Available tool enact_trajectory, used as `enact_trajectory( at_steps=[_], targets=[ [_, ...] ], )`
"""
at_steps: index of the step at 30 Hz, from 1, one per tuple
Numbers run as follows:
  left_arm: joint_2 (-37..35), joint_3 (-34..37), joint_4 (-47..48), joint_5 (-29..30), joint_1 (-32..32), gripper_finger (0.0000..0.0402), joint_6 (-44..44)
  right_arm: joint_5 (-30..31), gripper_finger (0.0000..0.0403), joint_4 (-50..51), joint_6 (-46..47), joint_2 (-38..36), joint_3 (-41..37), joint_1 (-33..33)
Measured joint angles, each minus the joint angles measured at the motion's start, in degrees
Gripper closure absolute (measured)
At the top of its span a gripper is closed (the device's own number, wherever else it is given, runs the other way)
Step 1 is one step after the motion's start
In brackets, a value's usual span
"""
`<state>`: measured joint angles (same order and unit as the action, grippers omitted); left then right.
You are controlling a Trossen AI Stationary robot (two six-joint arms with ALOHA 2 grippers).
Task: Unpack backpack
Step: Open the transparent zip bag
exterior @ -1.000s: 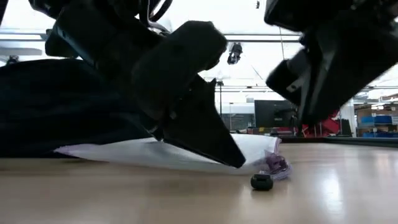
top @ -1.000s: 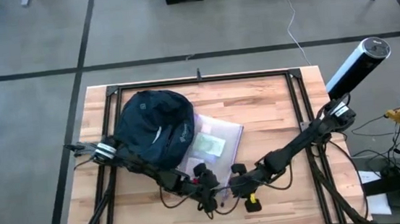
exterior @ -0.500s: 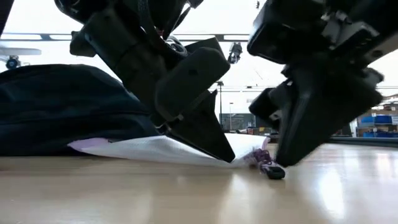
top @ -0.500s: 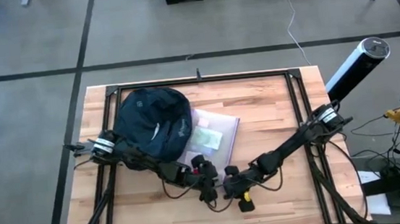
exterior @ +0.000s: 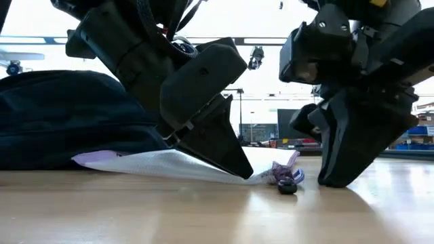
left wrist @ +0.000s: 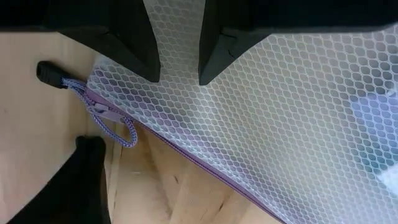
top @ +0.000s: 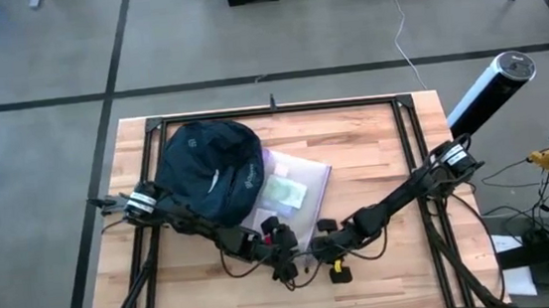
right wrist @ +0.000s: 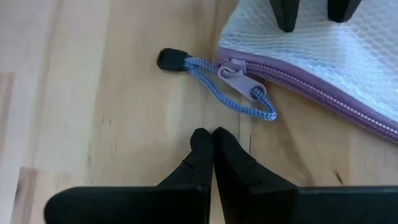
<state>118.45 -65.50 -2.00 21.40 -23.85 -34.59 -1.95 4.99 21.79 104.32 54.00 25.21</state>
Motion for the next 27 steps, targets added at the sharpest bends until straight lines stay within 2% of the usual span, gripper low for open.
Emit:
enact_trajectory(
  at_steps=[5,7,14,21,24,27],
  targets=[
    [0.07,0.03,-0.45,0.53,-0.03,0.0299,-0.17,0.48,0.0403,-14.32,-1.65,-1.56,0.25,-0.5],
    [0.11,0.03,-0.51,0.64,-0.07,0.0299,-0.24,0.69,0.0403,-14.91,-1.9,-0.68,0.35,-1.24],
    [0.13,0.07,-0.79,0.73,-0.14,0.0299,-0.51,0.39,0.0403,-6.62,-1.15,0.36,0.21,-1.42],
    [0.19,0.07,-0.91,0.86,-0.31,0.0299,-0.66,0.95,0.0403,14.58,0.1,-3.14,1.28,-1.35],
    [0.22,0.07,-1.02,0.82,-0.39,0.0299,-0.63,2.09,0.0403,15.91,0.1,-6.72,1.29,-1.35],
    [0.31,0.07,-1.26,1.26,-0.44,0.0299,-0.55,3.14,0.0403,10.81,-0.66,-8.26,1.16,-1.44]
  ],
)
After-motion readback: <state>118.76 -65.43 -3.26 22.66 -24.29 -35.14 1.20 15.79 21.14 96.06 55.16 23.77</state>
